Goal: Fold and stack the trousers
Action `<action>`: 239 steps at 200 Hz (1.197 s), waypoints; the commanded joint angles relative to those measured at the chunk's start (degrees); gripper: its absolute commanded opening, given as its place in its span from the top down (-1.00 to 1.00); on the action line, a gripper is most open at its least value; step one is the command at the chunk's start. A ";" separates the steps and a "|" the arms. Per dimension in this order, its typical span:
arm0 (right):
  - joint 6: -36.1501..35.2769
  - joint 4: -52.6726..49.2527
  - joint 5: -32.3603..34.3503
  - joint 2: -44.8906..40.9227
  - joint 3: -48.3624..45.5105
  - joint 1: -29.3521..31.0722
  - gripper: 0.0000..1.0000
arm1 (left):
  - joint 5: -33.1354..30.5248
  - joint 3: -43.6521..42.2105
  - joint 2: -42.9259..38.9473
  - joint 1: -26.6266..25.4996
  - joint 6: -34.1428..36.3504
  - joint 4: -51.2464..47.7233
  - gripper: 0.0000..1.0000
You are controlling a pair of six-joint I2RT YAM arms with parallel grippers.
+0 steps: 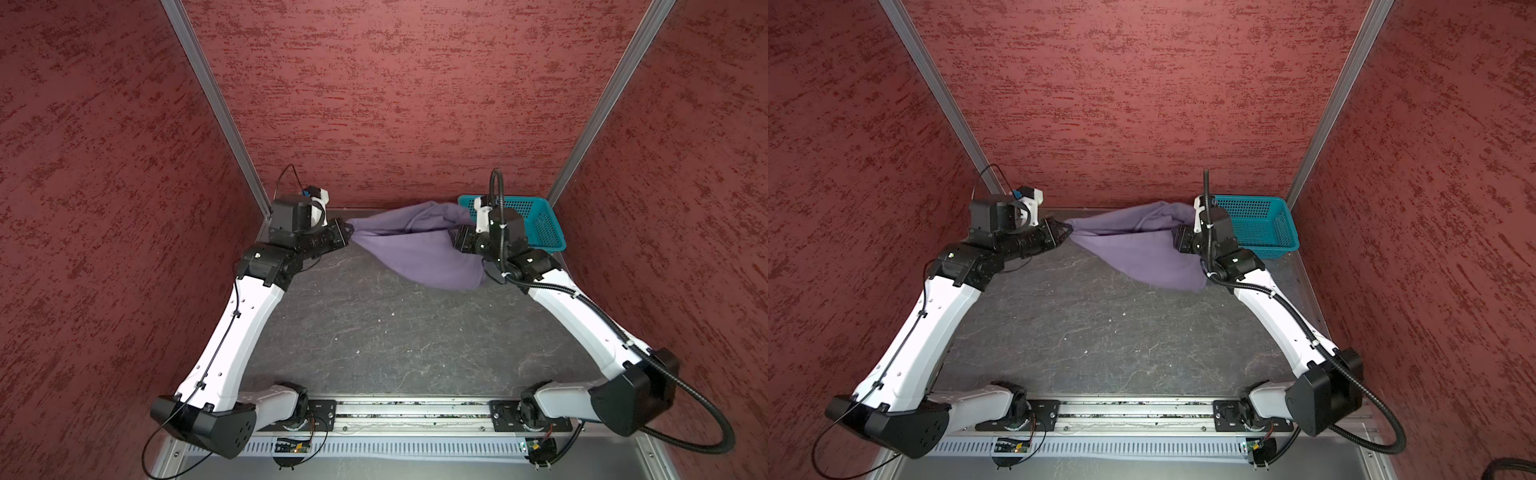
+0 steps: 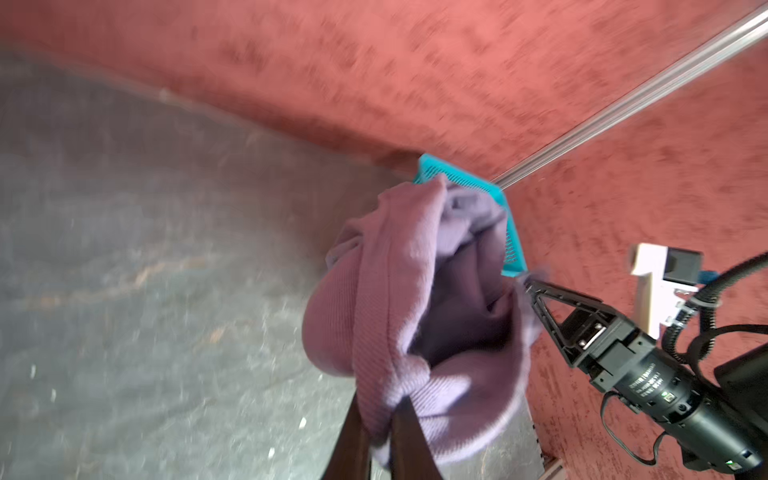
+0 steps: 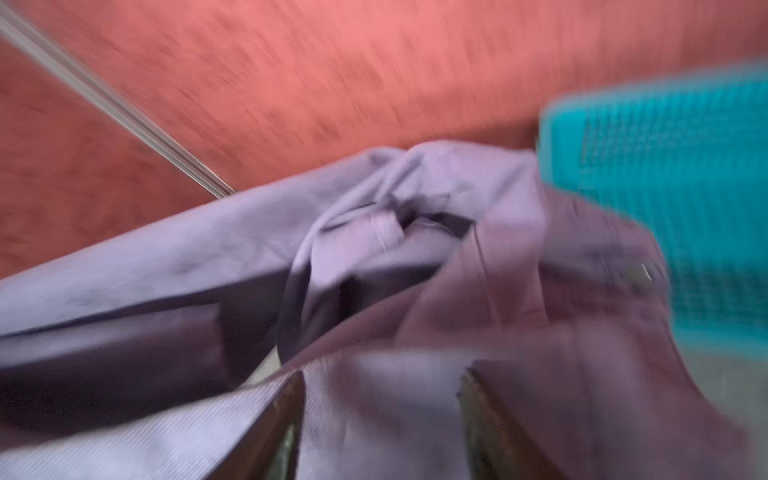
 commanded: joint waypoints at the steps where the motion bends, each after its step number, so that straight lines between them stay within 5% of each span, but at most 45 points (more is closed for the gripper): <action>1: 0.18 -3.23 3.37 0.03 -1.29 -0.26 -0.39 | 1.74 -7.45 2.44 2.89 -2.06 -0.51 0.12; 11: -0.63 -3.66 4.03 0.39 -0.08 -0.28 -0.43 | 2.02 -8.45 3.41 3.94 -2.49 -1.28 -0.56; 23: -1.35 -3.68 4.78 0.96 1.83 -0.31 -0.44 | 2.49 -8.15 4.32 4.70 -3.05 -0.93 -0.70; 66: -1.57 -3.58 7.31 3.03 4.94 -0.51 -0.30 | -3.99 2.24 10.76 -1.66 -1.86 1.29 -0.62; 120: 0.19 -8.26 8.83 0.03 -0.49 -6.88 0.40 | -7.05 28.26 37.55 -16.85 4.52 -5.72 -0.58; 138: 0.56 -8.85 7.35 -2.05 -5.06 -9.62 0.31 | -6.01 35.86 44.81 -19.91 6.00 -8.17 -0.72; 169: 1.79 -8.14 4.15 -3.62 -13.23 -12.54 -0.29 | -2.97 42.69 52.39 -22.83 5.65 -9.63 -0.78; 239: 6.33 5.10 -11.98 7.37 -21.39 -12.97 -0.15 | -3.04 36.89 49.74 -23.79 6.28 -9.94 -0.78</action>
